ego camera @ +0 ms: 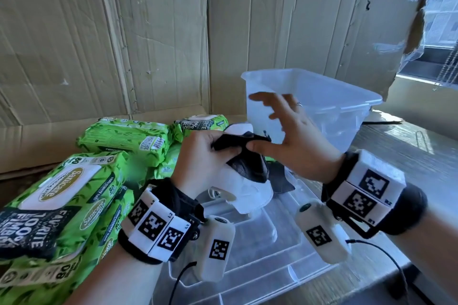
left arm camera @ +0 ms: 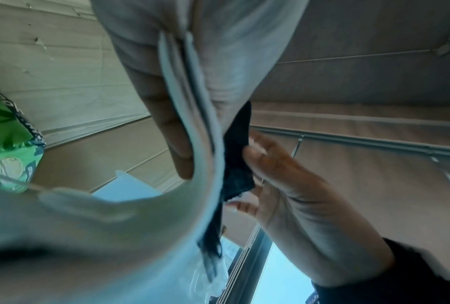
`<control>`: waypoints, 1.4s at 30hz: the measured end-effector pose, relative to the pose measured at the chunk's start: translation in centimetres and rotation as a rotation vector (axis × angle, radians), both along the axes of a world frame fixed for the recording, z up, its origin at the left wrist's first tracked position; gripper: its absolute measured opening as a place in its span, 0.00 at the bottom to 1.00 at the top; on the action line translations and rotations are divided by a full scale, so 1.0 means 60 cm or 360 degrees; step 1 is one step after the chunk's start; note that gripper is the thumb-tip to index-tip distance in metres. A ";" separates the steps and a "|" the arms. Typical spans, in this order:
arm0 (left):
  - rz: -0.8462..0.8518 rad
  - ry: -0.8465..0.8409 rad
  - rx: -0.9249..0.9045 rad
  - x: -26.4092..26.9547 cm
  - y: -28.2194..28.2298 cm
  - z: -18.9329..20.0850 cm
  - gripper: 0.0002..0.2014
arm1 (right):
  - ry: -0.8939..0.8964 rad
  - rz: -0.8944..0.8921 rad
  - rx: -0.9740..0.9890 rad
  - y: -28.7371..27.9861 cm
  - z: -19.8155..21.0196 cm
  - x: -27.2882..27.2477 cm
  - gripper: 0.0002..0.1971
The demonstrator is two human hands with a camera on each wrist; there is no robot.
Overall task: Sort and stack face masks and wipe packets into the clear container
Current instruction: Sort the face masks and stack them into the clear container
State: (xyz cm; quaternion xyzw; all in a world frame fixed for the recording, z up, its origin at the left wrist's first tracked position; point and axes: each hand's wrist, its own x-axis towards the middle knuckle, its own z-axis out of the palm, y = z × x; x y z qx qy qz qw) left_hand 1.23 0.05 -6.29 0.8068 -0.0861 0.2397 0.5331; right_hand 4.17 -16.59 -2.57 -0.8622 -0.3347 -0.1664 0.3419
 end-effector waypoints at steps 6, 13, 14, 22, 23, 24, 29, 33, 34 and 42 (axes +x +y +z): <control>-0.0071 0.0119 0.0177 -0.003 -0.006 -0.005 0.12 | 0.0111 0.0139 -0.0192 0.010 0.001 0.006 0.09; -0.0162 0.0220 -0.0091 -0.010 -0.008 0.002 0.05 | 0.0790 0.0232 0.0622 -0.011 -0.001 0.014 0.07; -0.0153 0.0212 -0.0095 -0.011 -0.010 0.003 0.04 | 0.0917 0.0281 0.0709 -0.013 -0.003 0.015 0.06; -0.0133 0.0185 -0.0192 -0.010 -0.005 0.003 0.10 | 0.0888 0.0218 0.0538 -0.022 -0.009 0.022 0.12; -0.0149 0.0173 -0.0226 -0.008 -0.004 0.002 0.12 | 0.0933 0.0238 0.0593 -0.024 -0.006 0.023 0.13; -0.0177 0.0161 -0.0262 -0.007 -0.004 0.002 0.16 | 0.1004 0.0274 0.0652 -0.026 -0.003 0.023 0.14; -0.0287 0.0181 -0.0432 -0.011 -0.008 0.007 0.19 | 0.1170 0.0309 0.0621 -0.016 -0.006 0.012 0.19; -0.0267 0.0150 -0.0374 -0.016 -0.014 0.009 0.05 | 0.1146 0.0202 0.0628 -0.004 -0.017 0.008 0.24; -0.0263 0.0129 -0.0343 -0.015 -0.013 0.007 0.07 | 0.1150 0.0193 0.0646 -0.002 -0.019 0.009 0.26; -0.0216 -0.0039 -0.0238 -0.010 -0.008 0.003 0.22 | 0.1154 0.0302 0.0457 -0.007 -0.023 0.014 0.11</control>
